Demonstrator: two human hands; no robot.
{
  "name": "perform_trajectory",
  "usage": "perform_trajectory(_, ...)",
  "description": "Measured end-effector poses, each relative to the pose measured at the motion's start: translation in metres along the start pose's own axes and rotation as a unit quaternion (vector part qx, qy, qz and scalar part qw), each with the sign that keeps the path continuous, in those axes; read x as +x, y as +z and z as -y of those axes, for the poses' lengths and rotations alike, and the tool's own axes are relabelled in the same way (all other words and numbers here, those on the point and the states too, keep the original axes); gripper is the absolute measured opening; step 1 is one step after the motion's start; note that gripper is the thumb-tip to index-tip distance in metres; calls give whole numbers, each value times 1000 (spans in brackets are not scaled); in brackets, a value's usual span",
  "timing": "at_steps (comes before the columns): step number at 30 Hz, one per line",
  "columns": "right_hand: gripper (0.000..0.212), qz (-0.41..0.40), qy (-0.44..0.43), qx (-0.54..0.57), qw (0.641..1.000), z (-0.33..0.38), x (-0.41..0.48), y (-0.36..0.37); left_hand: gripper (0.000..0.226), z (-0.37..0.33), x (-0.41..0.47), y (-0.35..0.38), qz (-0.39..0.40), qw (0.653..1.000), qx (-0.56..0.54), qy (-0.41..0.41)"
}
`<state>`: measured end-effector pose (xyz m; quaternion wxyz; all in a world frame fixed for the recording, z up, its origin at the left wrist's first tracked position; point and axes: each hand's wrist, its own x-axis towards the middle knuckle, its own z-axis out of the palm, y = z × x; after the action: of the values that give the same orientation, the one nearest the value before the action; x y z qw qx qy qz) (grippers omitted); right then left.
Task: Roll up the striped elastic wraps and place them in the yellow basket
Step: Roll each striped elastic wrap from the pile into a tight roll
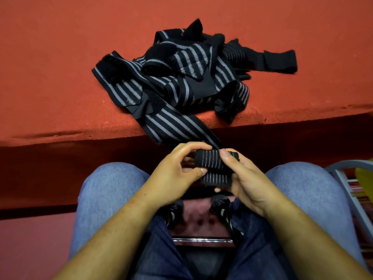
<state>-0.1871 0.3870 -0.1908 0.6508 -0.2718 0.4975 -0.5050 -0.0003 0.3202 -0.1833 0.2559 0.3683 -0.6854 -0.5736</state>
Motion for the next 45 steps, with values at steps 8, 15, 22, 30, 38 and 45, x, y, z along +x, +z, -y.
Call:
perform_trajectory(8, 30, -15, -23, -25, 999, -3, 1, -3, 35, -6, -1, -1, 13, 999, -21, -26)
perform_trajectory(15, 42, -15, -65, -108, 992, -2, -3, -4, 31, -1, 3, -1, -14, 998, -18, -54)
perform_trajectory(22, 36, -7, -101, -110, 989, 3, -9, -1, 37, -5, -2, -4, -6, 998, -48, -38)
perform_trajectory(30, 33, -41, -178, -160, 970, 24, -26, 2, 34, -33, -4, -3, 3, 1000, -13, 10)
perform_trajectory(38, 32, -65, -217, -318, 921, 95, -65, -18, 31, -100, 10, 15, 14, 995, 57, 76)
perform_trajectory(45, 28, -109, -221, -611, 753, 183, -115, -48, 32, -161, 34, 56, 47, 979, 134, 146)
